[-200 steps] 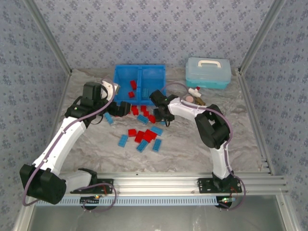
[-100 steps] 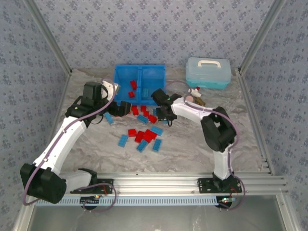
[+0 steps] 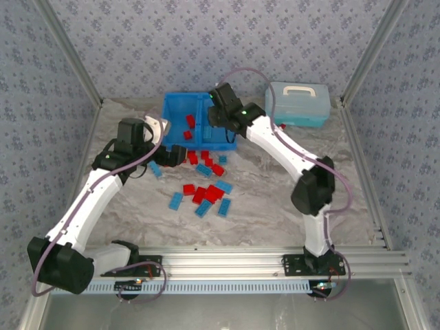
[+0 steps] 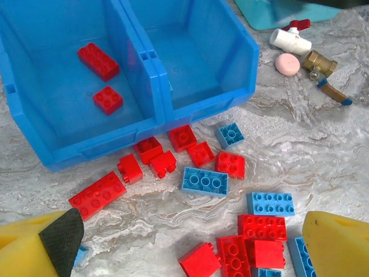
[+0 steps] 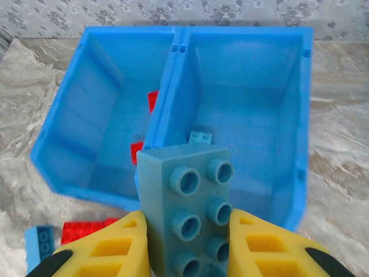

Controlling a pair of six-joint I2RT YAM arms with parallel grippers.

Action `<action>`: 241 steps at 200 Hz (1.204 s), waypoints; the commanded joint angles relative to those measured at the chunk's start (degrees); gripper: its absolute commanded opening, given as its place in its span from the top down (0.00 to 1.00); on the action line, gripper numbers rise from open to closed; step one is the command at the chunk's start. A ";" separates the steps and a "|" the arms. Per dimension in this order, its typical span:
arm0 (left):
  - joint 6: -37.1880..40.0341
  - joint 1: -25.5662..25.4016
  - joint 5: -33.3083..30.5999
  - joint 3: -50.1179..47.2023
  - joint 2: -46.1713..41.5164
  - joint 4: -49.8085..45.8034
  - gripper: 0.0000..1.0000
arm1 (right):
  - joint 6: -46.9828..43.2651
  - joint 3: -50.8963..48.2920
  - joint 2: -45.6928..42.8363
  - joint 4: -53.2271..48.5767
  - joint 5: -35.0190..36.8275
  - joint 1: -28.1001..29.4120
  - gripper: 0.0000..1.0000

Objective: Sort the legos into containers by color

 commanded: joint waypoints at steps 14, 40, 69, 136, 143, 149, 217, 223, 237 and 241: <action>-0.16 0.51 -0.57 -0.44 -2.05 2.12 0.01 | -3.27 16.62 16.20 -6.57 1.20 -1.69 0.74; -0.33 0.48 -2.25 -0.73 -2.75 1.92 0.01 | -1.97 19.62 21.98 -6.02 -0.12 -2.35 0.73; -1.27 0.60 -7.04 -0.77 -2.83 1.05 0.01 | -0.21 19.27 24.97 -5.70 -2.00 -2.89 0.71; -10.81 1.12 -23.11 -0.42 -1.94 -0.63 0.01 | -0.25 19.65 20.31 -6.53 -3.45 -3.09 0.53; -12.95 1.13 -25.02 -0.07 -1.46 -1.65 0.01 | -0.86 19.20 19.04 -6.22 -3.41 -3.04 0.52; -15.06 1.21 -26.23 0.23 -1.10 -2.70 0.01 | -1.35 18.97 17.99 -6.10 -3.40 -2.99 0.49; -36.57 8.47 -22.73 -3.49 5.39 -7.64 0.06 | -7.83 0.71 -6.22 -3.30 -8.03 -0.72 0.33; -36.69 9.14 -21.46 -3.95 6.57 -7.13 0.07 | -8.38 -2.61 -8.54 -2.06 -8.95 -0.45 0.29; -36.15 10.20 -18.41 -4.33 9.99 -5.75 0.10 | -8.49 -10.01 -14.21 -0.23 -9.26 -0.09 0.21; -35.92 10.39 -17.71 -4.16 11.17 -5.45 0.11 | -8.24 -11.69 -15.65 0.06 -9.08 -0.05 0.19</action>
